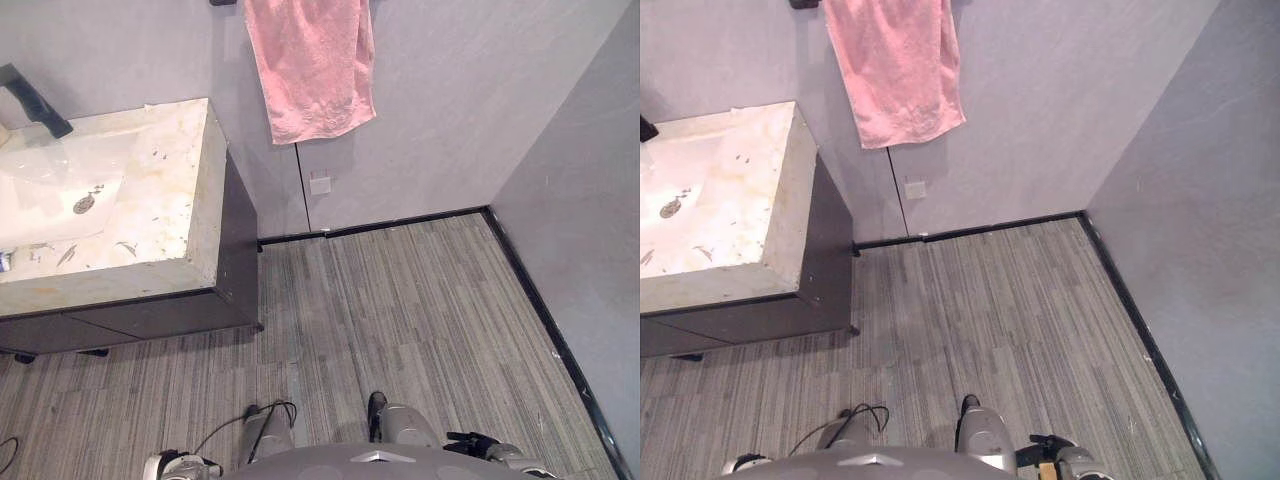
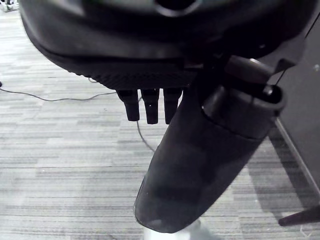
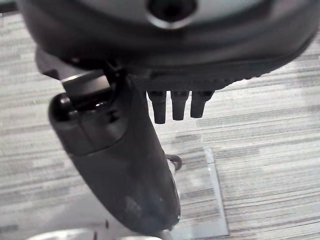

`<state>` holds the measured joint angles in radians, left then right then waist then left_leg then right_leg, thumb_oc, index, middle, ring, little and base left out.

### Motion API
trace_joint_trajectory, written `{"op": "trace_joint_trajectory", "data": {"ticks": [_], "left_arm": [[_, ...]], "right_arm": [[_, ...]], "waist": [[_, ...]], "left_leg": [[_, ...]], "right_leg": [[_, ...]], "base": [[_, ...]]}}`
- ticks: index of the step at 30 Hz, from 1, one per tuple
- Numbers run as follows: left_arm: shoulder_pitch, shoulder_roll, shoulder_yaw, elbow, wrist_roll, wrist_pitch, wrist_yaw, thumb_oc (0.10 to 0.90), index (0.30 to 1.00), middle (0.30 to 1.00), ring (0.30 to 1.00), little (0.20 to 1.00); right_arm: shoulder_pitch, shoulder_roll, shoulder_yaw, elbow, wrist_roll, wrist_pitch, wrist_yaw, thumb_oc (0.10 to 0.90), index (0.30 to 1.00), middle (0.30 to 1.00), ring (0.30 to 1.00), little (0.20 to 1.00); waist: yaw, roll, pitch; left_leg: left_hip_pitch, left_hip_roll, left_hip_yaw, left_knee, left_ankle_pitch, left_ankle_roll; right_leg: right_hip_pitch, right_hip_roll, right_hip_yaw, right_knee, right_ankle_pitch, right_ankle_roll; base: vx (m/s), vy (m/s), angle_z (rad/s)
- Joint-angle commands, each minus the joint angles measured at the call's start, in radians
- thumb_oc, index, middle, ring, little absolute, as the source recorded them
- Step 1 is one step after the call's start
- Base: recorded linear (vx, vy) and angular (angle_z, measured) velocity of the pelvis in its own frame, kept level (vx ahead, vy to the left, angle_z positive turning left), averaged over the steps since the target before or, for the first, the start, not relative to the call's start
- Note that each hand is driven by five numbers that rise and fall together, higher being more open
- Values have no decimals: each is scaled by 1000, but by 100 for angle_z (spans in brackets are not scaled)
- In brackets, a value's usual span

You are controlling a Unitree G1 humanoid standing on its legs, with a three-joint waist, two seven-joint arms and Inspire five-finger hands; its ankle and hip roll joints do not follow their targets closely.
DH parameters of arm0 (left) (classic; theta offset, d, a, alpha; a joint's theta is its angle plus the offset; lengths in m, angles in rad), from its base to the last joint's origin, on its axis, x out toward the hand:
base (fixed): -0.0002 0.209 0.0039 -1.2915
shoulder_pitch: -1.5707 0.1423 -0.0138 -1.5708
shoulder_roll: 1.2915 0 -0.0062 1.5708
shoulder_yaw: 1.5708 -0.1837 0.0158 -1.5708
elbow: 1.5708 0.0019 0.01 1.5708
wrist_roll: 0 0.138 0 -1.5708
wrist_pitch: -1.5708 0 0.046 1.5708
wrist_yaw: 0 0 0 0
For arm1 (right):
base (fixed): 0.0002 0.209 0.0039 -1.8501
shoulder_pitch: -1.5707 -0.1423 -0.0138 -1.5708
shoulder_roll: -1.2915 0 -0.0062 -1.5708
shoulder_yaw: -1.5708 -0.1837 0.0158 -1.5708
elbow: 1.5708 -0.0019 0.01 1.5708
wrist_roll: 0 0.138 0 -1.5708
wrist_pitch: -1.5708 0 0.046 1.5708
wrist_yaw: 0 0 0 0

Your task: Organize the bathroom.

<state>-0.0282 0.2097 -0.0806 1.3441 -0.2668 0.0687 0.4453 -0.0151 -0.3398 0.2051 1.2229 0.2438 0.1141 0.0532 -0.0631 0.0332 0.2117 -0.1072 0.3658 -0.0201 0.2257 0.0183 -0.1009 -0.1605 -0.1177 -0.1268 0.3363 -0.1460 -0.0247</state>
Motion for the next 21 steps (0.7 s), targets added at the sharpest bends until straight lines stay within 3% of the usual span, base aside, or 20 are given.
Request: {"op": "trace_joint_trajectory", "data": {"ticks": [1,4,9,10,11,12,13,15,17,19,21], "left_arm": [[-66,109,-23,-48,29,29,43,800,900,900,900,900],[-84,147,-26,-78,11,43,57,800,900,900,900,900],[-59,165,-10,-89,41,48,67,800,900,900,900,900],[-32,188,13,-96,114,66,42,800,900,900,900,900],[-30,190,14,-97,121,68,39,800,900,900,900,900],[-6,207,27,-107,136,73,38,800,900,900,900,900],[21,220,48,-114,125,67,43,800,900,900,900,900],[52,233,86,-122,125,58,53,800,900,900,900,900],[61,242,97,-133,124,52,60,800,900,900,900,900],[51,249,84,-133,108,54,66,800,900,900,900,900],[28,240,68,-142,99,53,81,800,900,900,900,900]], "right_arm": [[-20,-40,-26,-21,-6,-25,2,800,900,900,900,900],[-24,-50,-39,-43,-4,-37,0,800,900,900,900,900],[-7,-54,-58,-83,-4,-10,-13,800,900,900,900,900],[9,-50,-89,-87,-10,-6,-28,800,900,900,900,900],[9,-50,-91,-87,-12,-4,-25,800,900,900,900,900],[8,-48,-104,-91,-22,0,-18,800,900,900,900,900],[3,-48,-113,-97,-67,19,1,800,900,900,900,900],[3,-57,-110,-108,-86,37,14,800,900,900,900,900],[4,-62,-103,-103,-75,29,20,800,900,900,900,900],[2,-64,-93,-81,-60,4,17,800,900,900,900,900],[-8,-58,-80,-63,-41,-5,-3,800,900,900,900,900]], "waist": [[-27,-13,40],[-18,-23,69],[-8,-40,61],[27,-65,51],[30,-66,53],[52,-74,54],[70,-81,51],[78,-72,36],[60,-64,21],[40,-71,9],[42,-80,-10]], "left_leg": [[18,-57,62,22,5,13],[-31,-96,52,130,-81,5],[-25,-101,63,179,-139,5],[6,-136,90,194,-186,26],[11,-137,94,194,-190,27],[32,-139,142,197,-206,36],[50,-148,183,189,-216,52],[72,-166,226,143,-196,83],[76,-196,204,100,-168,96],[82,-240,165,71,-152,99],[81,-294,114,21,-126,107]], "right_leg": [[-35,-179,122,84,45,138],[-8,-256,130,23,123,179],[58,-301,121,-80,193,201],[70,-395,84,-155,369,217],[74,-401,78,-161,381,219],[69,-429,16,-173,433,230],[61,-427,-47,-159,437,236],[58,-321,-97,-68,314,206],[26,-165,-38,6,215,175],[12,-33,0,-4,162,144],[48,-5,-55,-117,148,105]], "base": [[-39,388,19],[-13,349,48],[95,196,11],[177,271,-11],[164,270,-33],[41,118,-44],[49,170,-72],[20,162,-111],[9,85,-80],[50,9,10],[47,-58,72]]}}
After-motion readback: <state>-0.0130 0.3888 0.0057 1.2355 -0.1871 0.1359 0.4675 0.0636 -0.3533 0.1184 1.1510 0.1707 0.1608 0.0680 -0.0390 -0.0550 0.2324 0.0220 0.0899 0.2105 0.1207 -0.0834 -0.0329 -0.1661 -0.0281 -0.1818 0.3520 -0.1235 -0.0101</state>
